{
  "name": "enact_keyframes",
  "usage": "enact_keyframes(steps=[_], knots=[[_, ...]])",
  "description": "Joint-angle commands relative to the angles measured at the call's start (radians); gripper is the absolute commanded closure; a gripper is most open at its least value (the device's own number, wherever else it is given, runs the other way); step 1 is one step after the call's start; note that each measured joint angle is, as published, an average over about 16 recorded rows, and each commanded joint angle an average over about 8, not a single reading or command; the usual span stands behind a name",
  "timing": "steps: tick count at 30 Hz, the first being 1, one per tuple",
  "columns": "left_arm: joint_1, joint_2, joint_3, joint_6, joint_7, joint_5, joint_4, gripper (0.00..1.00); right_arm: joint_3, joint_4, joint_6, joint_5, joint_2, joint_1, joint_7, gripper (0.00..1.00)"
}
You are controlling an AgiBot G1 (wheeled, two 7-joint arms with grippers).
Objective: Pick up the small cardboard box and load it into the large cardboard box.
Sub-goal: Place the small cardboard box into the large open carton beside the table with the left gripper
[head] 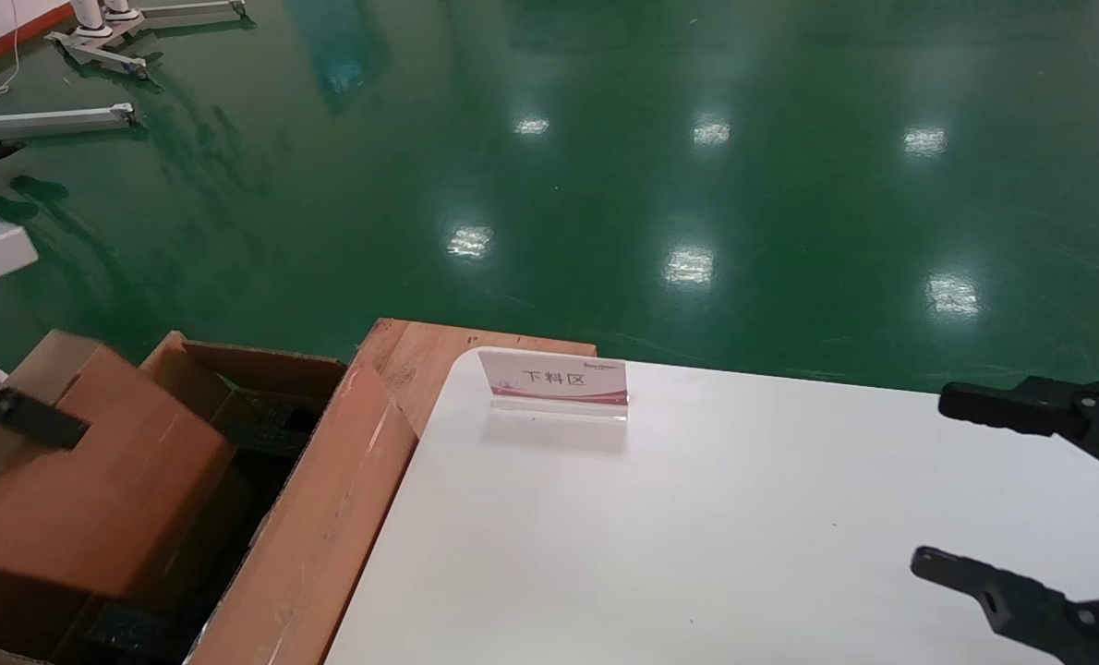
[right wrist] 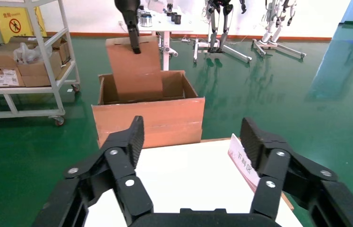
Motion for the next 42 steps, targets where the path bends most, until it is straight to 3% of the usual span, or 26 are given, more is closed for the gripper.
enact_keyframes(steps=[1, 9, 16, 32, 42], knots=[[0.004, 0.011, 0.043, -0.001, 0.020, -0.019, 0.028, 1.00, 0.000, 0.000, 0.000, 0.000, 0.000, 0.000, 0.000, 0.00], [0.060, 0.056, 0.199, -0.008, 0.138, -0.155, 0.158, 1.00, -0.001, 0.000, 0.000, 0.000, 0.000, 0.000, 0.000, 0.00], [0.161, 0.102, 0.265, -0.021, 0.244, -0.268, 0.294, 1.00, -0.001, 0.000, 0.000, 0.001, 0.000, 0.000, -0.001, 0.00], [0.484, 0.205, 0.223, -0.094, 0.420, -0.419, 0.662, 1.00, -0.002, 0.000, 0.001, 0.001, 0.001, 0.000, -0.001, 0.00], [0.635, 0.243, 0.194, -0.231, 0.479, -0.457, 0.822, 1.00, -0.003, 0.000, 0.001, 0.002, 0.001, 0.001, -0.001, 0.00]])
